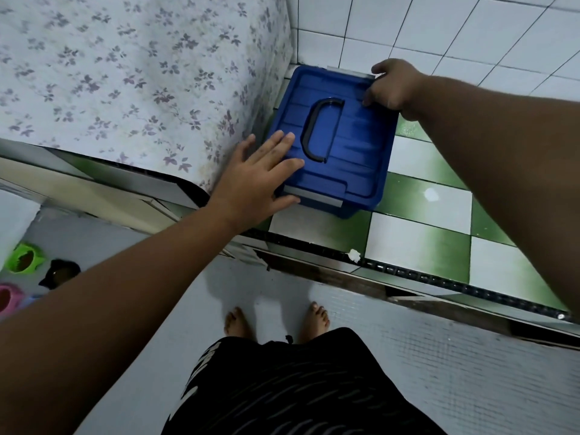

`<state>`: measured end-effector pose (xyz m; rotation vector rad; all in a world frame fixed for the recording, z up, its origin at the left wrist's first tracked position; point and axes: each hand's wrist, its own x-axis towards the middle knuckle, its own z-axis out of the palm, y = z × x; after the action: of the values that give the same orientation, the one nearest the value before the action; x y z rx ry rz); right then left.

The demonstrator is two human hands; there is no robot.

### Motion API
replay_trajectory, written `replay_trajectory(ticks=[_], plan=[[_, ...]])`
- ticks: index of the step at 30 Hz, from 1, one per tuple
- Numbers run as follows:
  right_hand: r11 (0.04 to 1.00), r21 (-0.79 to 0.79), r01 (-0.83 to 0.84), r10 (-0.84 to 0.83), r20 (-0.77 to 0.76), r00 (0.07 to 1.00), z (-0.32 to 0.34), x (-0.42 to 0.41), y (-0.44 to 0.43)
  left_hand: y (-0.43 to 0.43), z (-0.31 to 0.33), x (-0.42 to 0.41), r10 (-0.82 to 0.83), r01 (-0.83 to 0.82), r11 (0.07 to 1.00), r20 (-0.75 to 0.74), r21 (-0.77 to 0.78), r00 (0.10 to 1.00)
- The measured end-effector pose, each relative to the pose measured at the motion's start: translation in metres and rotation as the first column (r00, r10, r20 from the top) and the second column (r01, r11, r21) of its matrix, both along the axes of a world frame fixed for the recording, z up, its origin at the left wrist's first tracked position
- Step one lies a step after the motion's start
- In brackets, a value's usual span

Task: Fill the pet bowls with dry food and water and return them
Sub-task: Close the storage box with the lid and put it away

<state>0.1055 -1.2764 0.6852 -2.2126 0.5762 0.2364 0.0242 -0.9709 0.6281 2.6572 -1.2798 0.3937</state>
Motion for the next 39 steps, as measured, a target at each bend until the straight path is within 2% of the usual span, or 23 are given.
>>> replay_trajectory(ticks=[3,6,9,10,11,13,14,15,16,19,22,32,35,39], plan=[[0.999,0.035,0.022,-0.023,0.017,1.0,-0.007,-0.001,-0.004,0.004,-0.002,-0.016,0.159,-0.174,0.96,-0.082,-0.22,0.984],[0.998,0.05,0.032,-0.035,0.051,0.998,-0.011,-0.004,-0.004,0.0,-0.003,-0.041,0.271,-0.391,0.822,-0.32,-0.413,0.908],[0.999,0.046,0.023,-0.026,0.07,0.997,-0.011,-0.006,-0.001,-0.013,0.002,-0.062,0.28,-0.564,0.678,-0.544,-0.471,0.791],[0.998,0.051,0.025,-0.029,0.075,0.997,-0.011,-0.007,0.0,-0.018,0.002,-0.066,0.268,-0.633,0.609,-0.628,-0.478,0.731],[0.998,0.054,0.03,-0.034,0.083,0.996,-0.011,-0.007,0.001,-0.024,0.003,-0.069,0.234,-0.739,0.493,-0.748,-0.459,0.621],[0.998,0.05,0.033,-0.038,0.099,0.994,-0.01,-0.008,0.003,-0.037,0.008,-0.071,0.011,-0.941,0.192,-0.958,-0.278,0.285],[0.998,0.048,0.029,-0.034,0.102,0.994,-0.01,-0.009,0.003,-0.043,0.009,-0.071,-0.157,-0.981,0.1,-0.976,-0.167,0.151],[0.999,0.043,0.029,-0.034,0.105,0.994,-0.011,-0.009,0.003,-0.047,0.01,-0.071,-0.3,-0.994,0.056,-0.951,-0.095,0.074],[0.999,0.036,0.029,-0.033,0.109,0.994,-0.012,-0.009,0.003,-0.051,0.011,-0.071,-0.401,-0.997,0.03,-0.915,-0.065,0.048],[1.0,0.017,0.025,-0.026,0.115,0.993,-0.012,-0.011,0.002,-0.054,0.009,-0.07,-0.521,-0.997,-0.013,-0.85,-0.079,0.074],[1.0,0.018,0.021,-0.023,0.113,0.993,-0.009,-0.011,0.0,-0.051,0.005,-0.069,-0.558,-0.994,0.005,-0.825,-0.107,0.086],[1.0,0.012,0.02,-0.021,0.101,0.995,-0.001,-0.015,0.001,-0.045,0.0,-0.063,-0.575,-0.984,0.104,-0.816,-0.145,0.06],[0.995,-0.056,0.088,-0.086,0.036,0.996,-0.003,-0.018,0.001,-0.045,0.001,-0.062,-0.556,-0.983,0.124,-0.83,-0.138,0.046],[0.98,-0.061,0.189,-0.191,-0.042,0.981,-0.005,-0.022,0.005,-0.046,0.005,-0.058,-0.512,-0.987,0.124,-0.858,-0.106,0.028]])
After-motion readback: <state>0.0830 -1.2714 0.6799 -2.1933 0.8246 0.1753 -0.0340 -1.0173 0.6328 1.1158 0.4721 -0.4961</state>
